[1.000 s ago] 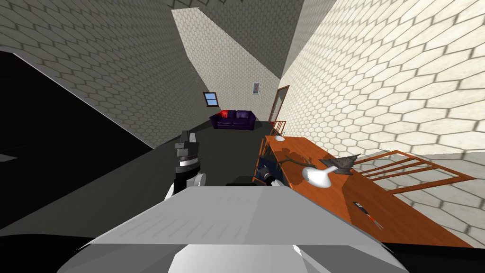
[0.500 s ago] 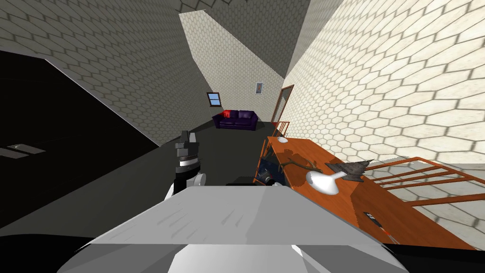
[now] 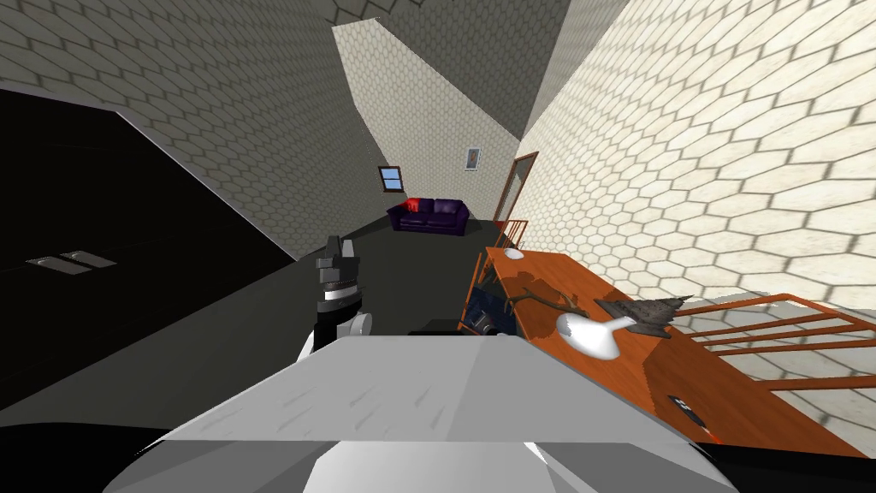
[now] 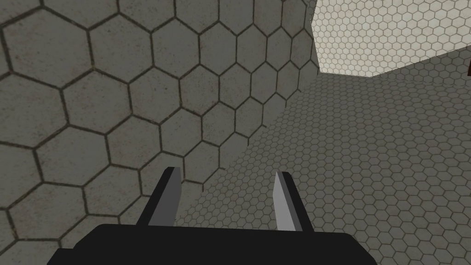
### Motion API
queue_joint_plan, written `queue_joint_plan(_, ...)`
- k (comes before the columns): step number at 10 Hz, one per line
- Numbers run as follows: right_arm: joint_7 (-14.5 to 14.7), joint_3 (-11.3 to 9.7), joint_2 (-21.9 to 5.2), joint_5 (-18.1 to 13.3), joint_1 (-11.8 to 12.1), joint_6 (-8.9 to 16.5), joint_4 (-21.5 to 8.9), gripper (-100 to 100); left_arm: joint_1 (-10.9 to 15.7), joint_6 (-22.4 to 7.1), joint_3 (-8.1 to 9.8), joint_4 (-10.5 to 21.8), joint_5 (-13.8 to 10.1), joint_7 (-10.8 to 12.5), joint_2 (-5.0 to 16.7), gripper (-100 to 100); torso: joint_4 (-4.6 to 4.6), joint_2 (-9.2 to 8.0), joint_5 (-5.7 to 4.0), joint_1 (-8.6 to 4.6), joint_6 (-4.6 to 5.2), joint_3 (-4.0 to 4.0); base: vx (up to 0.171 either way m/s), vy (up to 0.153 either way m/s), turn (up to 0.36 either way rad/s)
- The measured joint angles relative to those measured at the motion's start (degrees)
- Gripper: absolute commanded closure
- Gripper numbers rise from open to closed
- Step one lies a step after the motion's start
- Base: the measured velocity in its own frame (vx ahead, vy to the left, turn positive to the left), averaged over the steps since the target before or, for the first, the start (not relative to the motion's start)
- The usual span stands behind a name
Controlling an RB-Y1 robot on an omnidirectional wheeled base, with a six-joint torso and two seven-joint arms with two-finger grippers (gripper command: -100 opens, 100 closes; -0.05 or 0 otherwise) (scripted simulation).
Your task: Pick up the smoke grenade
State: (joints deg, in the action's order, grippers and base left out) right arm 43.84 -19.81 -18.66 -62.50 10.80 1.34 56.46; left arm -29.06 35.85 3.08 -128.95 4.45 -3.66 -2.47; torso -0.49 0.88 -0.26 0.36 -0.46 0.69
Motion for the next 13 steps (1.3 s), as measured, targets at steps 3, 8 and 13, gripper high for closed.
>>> queue_joint_plan(3, 2.2, 0.7, -0.1, -3.7, -1.1, -0.8, -5.6, -100, 0.0, 0.0, 0.00, 0.0, 0.0, 0.0, 0.0, 0, 0.00, 0.01, 0.00, 0.01, 0.00, 0.00, -0.017, -0.022, 0.063)
queue_joint_plan(8, 2.6, -1.4, -1.3, -5.2, -1.4, 0.6, -8.0, -100, 0.0, 0.0, 0.00, 0.0, 0.0, 0.0, 0.0, 0, -0.01, 0.09, 0.03, 0.14, 0.00, 0.05, 0.001, 0.001, -0.004)
queue_joint_plan(13, 2.6, -1.3, -1.3, -5.2, -1.4, 0.6, -8.0, -100, 0.0, 0.0, 0.00, 0.0, 0.0, 0.0, 0.0, 0, -0.01, 0.07, 0.02, 0.11, 0.00, 0.03, -0.004, -0.004, -0.014)
